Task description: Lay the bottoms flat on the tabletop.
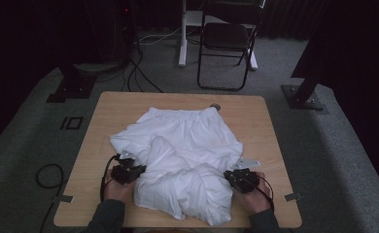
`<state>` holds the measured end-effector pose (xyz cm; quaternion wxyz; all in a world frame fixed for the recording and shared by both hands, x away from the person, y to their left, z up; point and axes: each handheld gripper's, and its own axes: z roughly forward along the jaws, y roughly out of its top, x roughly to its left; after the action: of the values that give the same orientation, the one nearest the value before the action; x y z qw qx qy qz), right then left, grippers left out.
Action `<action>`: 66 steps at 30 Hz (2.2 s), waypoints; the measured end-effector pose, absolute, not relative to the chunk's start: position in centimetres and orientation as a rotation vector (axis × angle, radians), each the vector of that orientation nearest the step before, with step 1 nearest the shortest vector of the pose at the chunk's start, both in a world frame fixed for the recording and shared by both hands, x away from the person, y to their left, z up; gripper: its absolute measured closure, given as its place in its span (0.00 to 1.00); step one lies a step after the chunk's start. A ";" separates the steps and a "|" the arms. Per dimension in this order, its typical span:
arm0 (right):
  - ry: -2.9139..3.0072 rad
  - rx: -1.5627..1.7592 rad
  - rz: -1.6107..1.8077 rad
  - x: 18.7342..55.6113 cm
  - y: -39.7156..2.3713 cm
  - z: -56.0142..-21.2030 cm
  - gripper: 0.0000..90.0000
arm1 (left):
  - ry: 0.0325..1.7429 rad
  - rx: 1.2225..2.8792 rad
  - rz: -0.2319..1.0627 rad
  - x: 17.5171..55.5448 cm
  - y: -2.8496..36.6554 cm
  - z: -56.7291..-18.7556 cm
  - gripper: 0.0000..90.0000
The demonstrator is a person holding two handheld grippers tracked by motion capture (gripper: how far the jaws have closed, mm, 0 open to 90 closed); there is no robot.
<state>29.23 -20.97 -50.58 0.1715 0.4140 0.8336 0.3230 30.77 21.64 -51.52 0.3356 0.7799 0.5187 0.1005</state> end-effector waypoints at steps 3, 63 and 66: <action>2.352 1.199 0.905 29.0 -21.9 -50.7 0.94 | 1.424 2.017 0.275 29.8 23.7 -52.0 0.99; 2.386 1.082 1.226 26.4 -20.6 -48.2 0.41 | 1.336 2.131 0.389 27.2 20.1 -51.6 0.51; 2.491 1.090 1.077 26.5 -19.8 -49.9 0.38 | 1.339 2.166 0.406 27.2 19.6 -52.1 0.51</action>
<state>26.49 -19.77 -49.93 0.1083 0.3705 0.8467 0.3661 27.24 19.64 -52.06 0.2775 0.8069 0.4989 0.1513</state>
